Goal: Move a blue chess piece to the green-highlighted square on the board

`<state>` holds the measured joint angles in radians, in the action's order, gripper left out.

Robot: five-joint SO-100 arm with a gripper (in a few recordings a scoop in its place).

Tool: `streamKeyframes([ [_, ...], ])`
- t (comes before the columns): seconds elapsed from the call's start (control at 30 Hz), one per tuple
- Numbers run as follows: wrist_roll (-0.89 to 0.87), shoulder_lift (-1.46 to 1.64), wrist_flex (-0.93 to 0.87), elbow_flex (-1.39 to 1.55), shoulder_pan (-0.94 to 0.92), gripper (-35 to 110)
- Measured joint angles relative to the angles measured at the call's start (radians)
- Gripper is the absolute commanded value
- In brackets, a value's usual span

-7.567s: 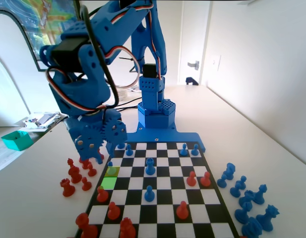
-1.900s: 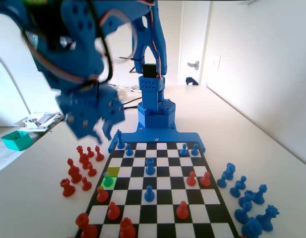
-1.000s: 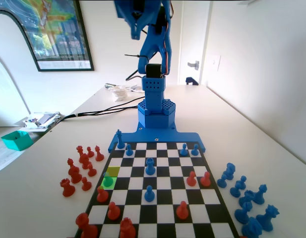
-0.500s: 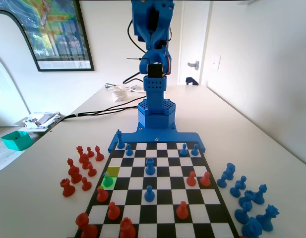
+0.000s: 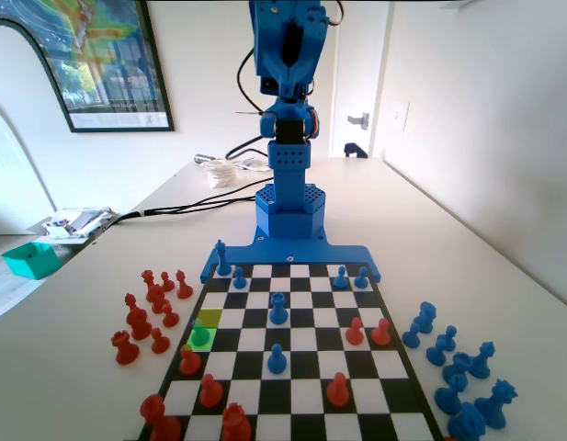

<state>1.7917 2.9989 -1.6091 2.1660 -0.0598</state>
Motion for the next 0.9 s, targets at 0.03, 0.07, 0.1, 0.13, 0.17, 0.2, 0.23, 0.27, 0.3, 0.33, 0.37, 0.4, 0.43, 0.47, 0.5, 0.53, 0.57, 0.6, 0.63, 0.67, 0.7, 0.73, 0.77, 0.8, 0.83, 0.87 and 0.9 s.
streamKeyframes([
  [0.03, -0.005, 0.000, 0.009, 0.005, 0.000, 1],
  [0.07, -0.006, 0.000, 0.014, 0.006, 0.000, 1],
  [0.1, -0.012, 0.000, 0.017, 0.006, 0.000, 1],
  [0.13, -0.018, 0.000, 0.018, 0.006, 0.000, 1],
  [0.17, -0.021, 0.000, 0.018, 0.008, 0.000, 1],
  [0.2, -0.021, 0.000, 0.018, 0.008, 0.000, 1],
  [0.23, -0.021, 0.002, 0.018, 0.008, 0.000, 1],
  [0.27, -0.021, 0.011, 0.018, 0.008, 0.009, 1],
  [0.3, -0.021, 0.018, 0.018, 0.008, 0.018, 1],
  [0.33, -0.020, 0.031, 0.018, 0.008, 0.026, 1],
  [0.37, -0.017, 0.041, 0.018, 0.008, 0.034, 1],
  [0.4, -0.015, 0.048, 0.018, 0.008, 0.035, 1],
  [0.43, -0.015, 0.051, 0.018, 0.008, 0.037, 1],
  [0.47, -0.015, 0.054, 0.018, 0.008, 0.037, 1],
  [0.5, -0.015, 0.054, 0.018, 0.008, 0.037, 1],
  [0.53, -0.015, 0.054, 0.018, 0.008, 0.038, 1],
  [0.57, -0.015, 0.054, 0.018, 0.008, 0.038, 1],
  [0.6, -0.015, 0.054, 0.018, 0.008, 0.038, 1],
  [0.63, -0.015, 0.054, 0.018, 0.008, 0.038, 1],
  [0.67, -0.015, 0.054, 0.018, 0.008, 0.038, 1],
  [0.7, -0.015, 0.054, 0.018, 0.008, 0.038, 1],
  [0.73, -0.015, 0.054, 0.018, 0.008, 0.038, 1],
  [0.77, -0.015, 0.054, 0.018, 0.008, 0.038, 1],
  [0.8, -0.015, 0.054, 0.018, 0.008, 0.038, 1],
  [0.83, -0.015, 0.054, 0.018, 0.008, 0.038, 1],
  [0.87, -0.015, 0.054, 0.018, 0.008, 0.038, 1],
  [0.9, -0.015, 0.054, 0.018, 0.008, 0.038, 1],
])
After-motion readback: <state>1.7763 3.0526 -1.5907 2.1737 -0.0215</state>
